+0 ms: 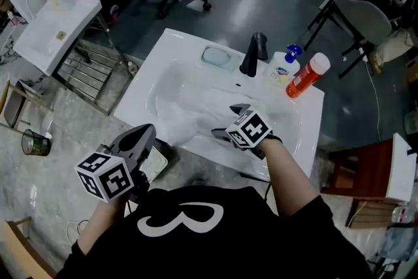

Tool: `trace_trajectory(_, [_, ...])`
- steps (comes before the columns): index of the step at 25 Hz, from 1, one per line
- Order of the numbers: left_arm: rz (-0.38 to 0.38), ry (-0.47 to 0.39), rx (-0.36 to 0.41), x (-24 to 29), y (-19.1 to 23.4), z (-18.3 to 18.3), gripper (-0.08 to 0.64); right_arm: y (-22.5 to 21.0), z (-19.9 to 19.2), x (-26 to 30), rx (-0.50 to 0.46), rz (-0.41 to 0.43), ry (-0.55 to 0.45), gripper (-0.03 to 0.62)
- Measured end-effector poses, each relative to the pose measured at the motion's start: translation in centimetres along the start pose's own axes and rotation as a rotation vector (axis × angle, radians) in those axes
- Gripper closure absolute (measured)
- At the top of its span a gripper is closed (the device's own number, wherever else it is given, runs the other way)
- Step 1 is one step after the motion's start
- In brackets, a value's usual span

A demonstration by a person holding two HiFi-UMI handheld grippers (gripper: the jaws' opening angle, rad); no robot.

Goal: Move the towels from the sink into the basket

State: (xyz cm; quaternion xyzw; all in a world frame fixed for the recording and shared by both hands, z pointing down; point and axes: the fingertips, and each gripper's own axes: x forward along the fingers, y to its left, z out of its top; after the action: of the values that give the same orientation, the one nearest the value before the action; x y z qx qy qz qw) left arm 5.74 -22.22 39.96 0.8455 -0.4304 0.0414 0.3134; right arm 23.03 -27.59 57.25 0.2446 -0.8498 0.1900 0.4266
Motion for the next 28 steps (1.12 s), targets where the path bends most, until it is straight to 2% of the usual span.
trace_trajectory(5, [0.014,-0.007,-0.01,1.1,1.2,-0.3,0.554,-1.2,-1.8,3.1,-0.055,0.022,0.096,0.187])
trace_trajectory(10, [0.039,-0.015,-0.015,1.5,2.2,-0.5,0.554,-1.8,-2.9,5.3,-0.071,0.058,0.128,0.187])
trace_trajectory(19, [0.066,-0.017,-0.011,2.2,3.3,-0.8,0.554,-2.6,-4.0,7.6,0.015,0.137,0.15,0.195])
trace_trajectory(21, [0.063,-0.019,-0.011,2.5,3.6,-0.7,0.554,-2.4,-4.0,7.8,0.007,0.148,0.159,0.24])
trace_trajectory(24, [0.054,-0.025,-0.01,3.2,3.7,-0.5,0.554,-2.1,-3.9,7.8,-0.027,0.16,0.162,0.358])
trace_trajectory(28, [0.034,-0.016,-0.008,3.8,3.7,-0.5,0.554,-1.8,-3.8,7.3,-0.043,0.186,0.156,0.448])
